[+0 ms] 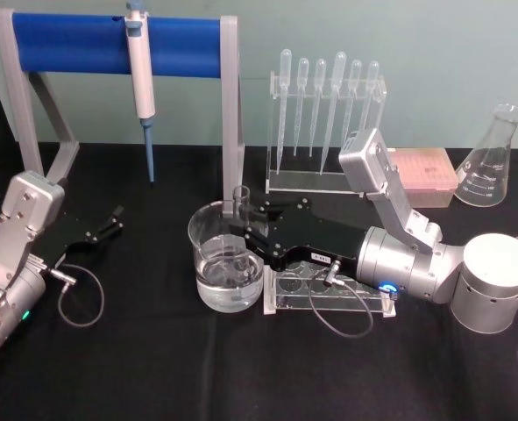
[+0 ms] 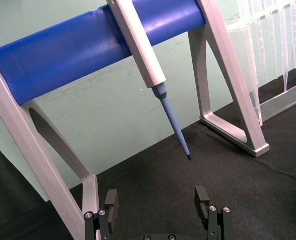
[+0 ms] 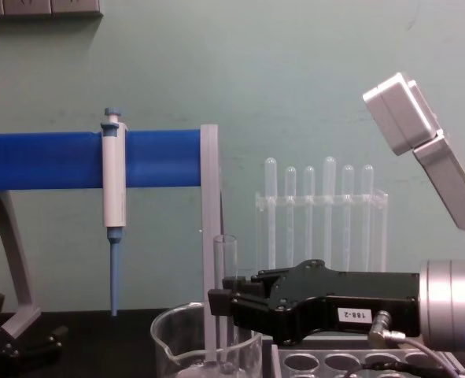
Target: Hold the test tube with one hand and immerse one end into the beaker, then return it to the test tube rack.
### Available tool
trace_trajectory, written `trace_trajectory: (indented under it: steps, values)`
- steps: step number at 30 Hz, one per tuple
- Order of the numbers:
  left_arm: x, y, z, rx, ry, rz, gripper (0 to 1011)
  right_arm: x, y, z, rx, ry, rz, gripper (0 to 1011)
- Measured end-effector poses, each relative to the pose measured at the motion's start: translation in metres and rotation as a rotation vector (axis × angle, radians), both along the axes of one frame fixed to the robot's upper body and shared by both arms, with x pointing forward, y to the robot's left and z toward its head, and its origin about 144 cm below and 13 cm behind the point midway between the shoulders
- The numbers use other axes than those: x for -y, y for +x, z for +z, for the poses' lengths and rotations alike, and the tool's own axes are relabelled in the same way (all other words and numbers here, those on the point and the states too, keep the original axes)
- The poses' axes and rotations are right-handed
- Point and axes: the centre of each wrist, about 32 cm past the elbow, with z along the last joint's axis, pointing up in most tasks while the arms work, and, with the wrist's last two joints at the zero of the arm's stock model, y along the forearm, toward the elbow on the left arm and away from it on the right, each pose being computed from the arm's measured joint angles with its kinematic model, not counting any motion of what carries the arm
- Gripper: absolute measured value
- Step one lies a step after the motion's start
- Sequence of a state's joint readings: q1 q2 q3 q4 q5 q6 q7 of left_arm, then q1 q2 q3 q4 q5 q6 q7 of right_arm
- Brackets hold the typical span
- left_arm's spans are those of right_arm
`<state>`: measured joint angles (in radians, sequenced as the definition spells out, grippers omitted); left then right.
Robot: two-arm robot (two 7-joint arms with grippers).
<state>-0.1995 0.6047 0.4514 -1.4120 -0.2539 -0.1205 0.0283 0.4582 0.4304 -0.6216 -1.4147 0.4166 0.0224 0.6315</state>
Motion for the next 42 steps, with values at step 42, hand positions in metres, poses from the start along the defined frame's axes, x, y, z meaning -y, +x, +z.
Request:
trace_trajectory:
  steps: [42]
  values:
    - [0.0, 0.0, 0.0, 0.0, 0.0, 0.0, 1000, 0.052, -0.031, 0.106, 0.133, 0.108, -0.04, 222]
